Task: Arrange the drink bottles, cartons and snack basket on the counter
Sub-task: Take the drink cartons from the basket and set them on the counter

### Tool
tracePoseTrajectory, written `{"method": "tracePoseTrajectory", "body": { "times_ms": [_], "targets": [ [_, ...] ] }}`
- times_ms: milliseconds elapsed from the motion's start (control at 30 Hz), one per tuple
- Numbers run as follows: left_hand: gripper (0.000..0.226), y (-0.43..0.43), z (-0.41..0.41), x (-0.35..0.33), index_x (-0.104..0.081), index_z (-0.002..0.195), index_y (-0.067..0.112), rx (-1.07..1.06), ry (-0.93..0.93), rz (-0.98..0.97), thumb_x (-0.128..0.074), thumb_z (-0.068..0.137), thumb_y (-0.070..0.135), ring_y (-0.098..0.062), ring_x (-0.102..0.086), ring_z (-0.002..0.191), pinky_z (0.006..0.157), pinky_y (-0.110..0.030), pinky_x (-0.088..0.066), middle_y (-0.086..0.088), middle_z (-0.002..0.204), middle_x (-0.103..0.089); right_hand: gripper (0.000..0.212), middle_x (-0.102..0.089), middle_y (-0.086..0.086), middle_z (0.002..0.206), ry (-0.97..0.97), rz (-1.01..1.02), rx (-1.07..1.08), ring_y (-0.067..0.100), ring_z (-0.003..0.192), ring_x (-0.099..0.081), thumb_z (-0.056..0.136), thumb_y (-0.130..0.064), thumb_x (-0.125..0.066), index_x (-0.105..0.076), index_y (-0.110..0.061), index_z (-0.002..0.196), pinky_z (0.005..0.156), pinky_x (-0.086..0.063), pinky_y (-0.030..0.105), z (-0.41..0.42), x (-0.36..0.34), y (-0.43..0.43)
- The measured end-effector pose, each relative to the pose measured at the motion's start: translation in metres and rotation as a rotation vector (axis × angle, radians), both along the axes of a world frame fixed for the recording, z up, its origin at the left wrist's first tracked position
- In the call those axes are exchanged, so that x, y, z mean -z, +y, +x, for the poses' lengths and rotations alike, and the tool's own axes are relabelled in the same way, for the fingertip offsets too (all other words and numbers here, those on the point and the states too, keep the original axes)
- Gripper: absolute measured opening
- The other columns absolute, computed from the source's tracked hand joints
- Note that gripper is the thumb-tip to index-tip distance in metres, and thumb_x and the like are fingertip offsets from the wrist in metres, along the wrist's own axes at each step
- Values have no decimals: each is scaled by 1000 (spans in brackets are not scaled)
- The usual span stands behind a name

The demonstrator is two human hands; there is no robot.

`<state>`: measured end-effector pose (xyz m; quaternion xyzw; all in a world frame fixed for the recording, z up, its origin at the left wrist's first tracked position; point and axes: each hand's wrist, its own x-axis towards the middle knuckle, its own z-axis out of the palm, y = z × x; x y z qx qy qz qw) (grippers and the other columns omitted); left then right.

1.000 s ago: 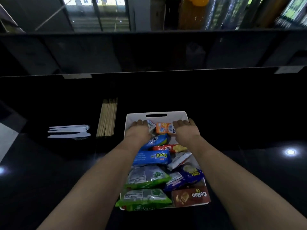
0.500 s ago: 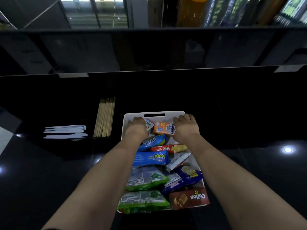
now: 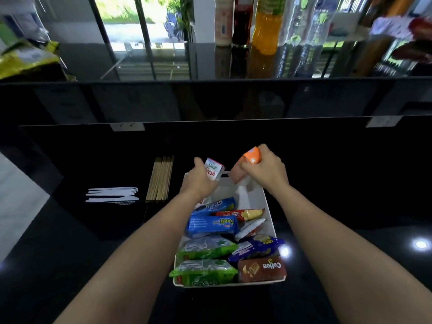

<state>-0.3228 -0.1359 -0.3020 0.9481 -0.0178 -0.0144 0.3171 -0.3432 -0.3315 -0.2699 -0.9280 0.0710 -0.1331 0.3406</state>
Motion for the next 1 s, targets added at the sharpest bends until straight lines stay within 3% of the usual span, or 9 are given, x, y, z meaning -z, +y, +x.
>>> {"method": "tracePoseTrajectory", "body": {
  "times_ms": [100,233,400,533,733,900,1000],
  "targets": [
    [48,-3,-13,-23,-28,101,32,6,-125,-108,-68,76,38,-16,-60,71,52,-33,-47,3,90,-62,40,-60,-7,81,-185,127,117,15,72,-58,72,-59,-62,-48,-25,88,64,-47,34,-8,-27,4],
    [50,-4,-29,-56,-32,111,36,24,-417,-219,-66,77,48,-3,-60,72,56,-30,-52,12,88,-59,46,-58,-10,80,-422,244,203,8,70,-58,72,-64,-63,-45,-25,88,57,-43,26,-13,-66,9],
    [54,-11,-31,-113,-34,119,31,5,-711,-324,-63,79,53,-3,-59,81,59,-14,-45,11,99,-57,48,-57,-7,81,-615,317,240,12,71,-58,72,-63,-63,-40,-23,87,60,-38,26,-5,-122,16],
    [56,-14,-18,-162,-35,121,26,-27,-884,-426,-65,79,47,-9,-59,90,66,-19,-44,8,106,-56,47,-56,-7,83,-738,340,219,11,70,-54,73,-61,-63,-42,-22,89,57,-35,24,12,-166,26],
    [58,0,24,-223,-34,122,18,-72,-959,-526,-69,81,41,-17,-63,96,75,-36,-57,0,113,-59,53,-61,-6,87,-804,264,150,13,73,-58,72,-64,-59,-48,-19,96,56,-37,23,58,-221,43],
    [56,14,69,-248,-33,118,18,-116,-903,-489,-71,81,36,-12,-62,85,61,-21,-48,7,102,-57,47,-55,-6,83,-803,99,102,14,71,-54,75,-63,-60,-40,-24,93,51,-30,21,100,-240,64],
    [54,22,94,-248,-31,113,22,-153,-803,-447,-72,80,36,-13,-61,83,63,-26,-45,7,100,-59,48,-53,-5,82,-728,0,91,14,69,-51,76,-64,-59,-40,-23,93,48,-26,22,124,-236,71]
  ]
}}
